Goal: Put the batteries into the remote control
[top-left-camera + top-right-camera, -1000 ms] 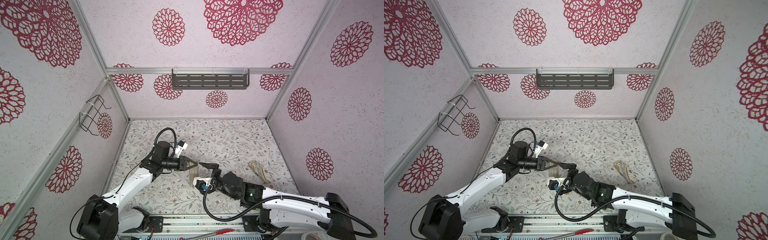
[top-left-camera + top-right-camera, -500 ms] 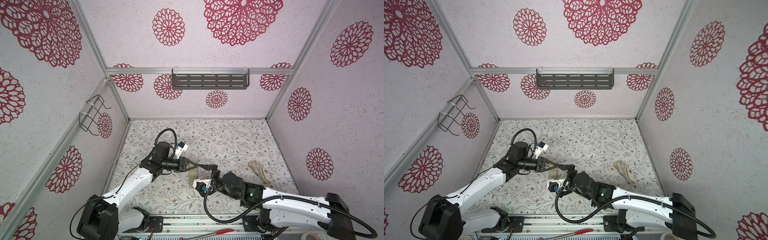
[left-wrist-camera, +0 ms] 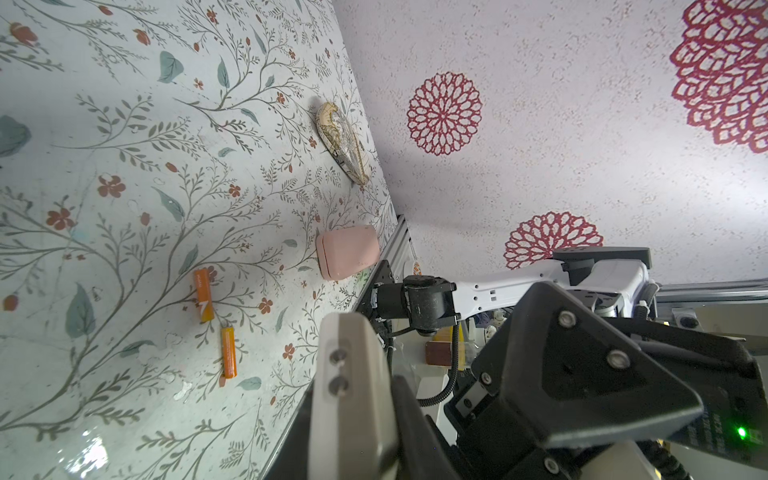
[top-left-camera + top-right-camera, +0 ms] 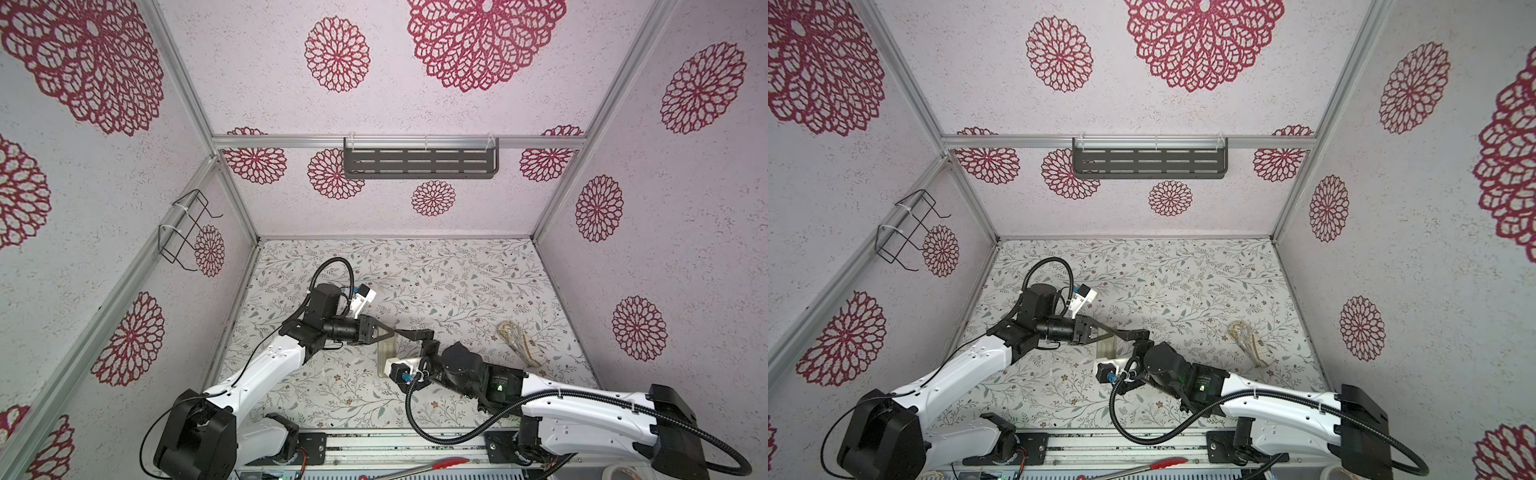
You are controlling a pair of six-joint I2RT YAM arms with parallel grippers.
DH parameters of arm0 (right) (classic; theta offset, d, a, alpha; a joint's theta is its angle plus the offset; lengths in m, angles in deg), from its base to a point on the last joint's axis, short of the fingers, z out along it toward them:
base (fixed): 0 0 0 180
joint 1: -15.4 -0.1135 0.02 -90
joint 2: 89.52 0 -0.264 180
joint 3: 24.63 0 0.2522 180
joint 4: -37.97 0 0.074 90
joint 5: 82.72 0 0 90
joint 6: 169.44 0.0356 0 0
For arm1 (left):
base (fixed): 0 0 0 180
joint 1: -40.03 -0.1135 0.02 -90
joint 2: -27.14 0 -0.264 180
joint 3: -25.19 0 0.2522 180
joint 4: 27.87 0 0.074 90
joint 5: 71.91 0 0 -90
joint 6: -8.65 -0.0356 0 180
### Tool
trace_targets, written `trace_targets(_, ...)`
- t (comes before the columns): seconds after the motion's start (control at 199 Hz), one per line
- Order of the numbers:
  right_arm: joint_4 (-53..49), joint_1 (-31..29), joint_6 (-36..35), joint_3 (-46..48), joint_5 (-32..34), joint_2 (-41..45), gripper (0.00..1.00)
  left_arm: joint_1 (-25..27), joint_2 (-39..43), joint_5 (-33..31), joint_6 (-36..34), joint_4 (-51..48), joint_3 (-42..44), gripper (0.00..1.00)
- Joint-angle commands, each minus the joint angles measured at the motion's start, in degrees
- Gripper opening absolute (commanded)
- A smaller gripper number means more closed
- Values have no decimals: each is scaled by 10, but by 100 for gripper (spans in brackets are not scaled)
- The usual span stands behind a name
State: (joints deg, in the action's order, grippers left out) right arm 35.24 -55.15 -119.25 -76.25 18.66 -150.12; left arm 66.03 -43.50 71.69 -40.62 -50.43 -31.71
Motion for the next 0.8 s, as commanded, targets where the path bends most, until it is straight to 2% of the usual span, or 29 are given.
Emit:
trace_targets(0.0,-15,5,10,-17,-13,1,97,2,8,15,-10,2,-12,0)
trace_targets(0.381,-29,10,22,-27,-45,-15,97,3,8,16,-12,-1,-13,0)
trace_targets(0.798,21,10,-5,-15,50,-18,95,2,10,17,-12,-2,-11,0)
